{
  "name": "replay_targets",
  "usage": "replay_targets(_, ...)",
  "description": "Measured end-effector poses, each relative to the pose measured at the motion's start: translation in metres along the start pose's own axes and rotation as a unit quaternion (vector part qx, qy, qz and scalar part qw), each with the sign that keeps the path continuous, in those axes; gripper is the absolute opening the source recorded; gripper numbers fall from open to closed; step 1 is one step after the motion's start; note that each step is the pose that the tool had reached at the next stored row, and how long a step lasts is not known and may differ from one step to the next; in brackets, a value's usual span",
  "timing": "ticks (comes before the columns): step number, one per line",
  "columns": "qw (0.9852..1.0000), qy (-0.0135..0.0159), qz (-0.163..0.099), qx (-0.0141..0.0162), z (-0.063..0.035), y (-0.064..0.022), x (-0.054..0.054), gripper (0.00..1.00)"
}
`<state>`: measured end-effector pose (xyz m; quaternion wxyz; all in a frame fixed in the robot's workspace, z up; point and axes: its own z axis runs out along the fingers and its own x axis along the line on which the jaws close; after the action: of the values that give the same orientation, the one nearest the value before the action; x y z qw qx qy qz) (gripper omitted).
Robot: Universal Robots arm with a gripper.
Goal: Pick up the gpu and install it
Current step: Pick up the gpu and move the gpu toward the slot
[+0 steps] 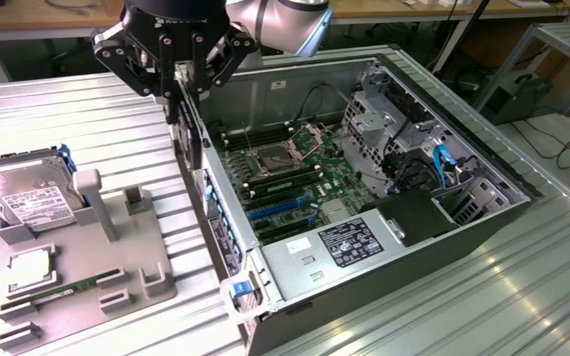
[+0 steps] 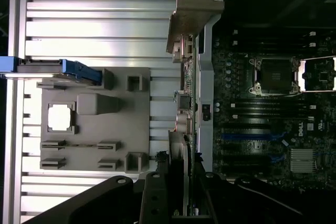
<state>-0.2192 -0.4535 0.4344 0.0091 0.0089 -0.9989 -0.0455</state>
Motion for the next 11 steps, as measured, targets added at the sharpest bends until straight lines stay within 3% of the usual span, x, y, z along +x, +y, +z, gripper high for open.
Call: replay_targets(11,1.0,0.0,0.0,0.0,-0.0001,-0.0002,-0.0103,0.27)
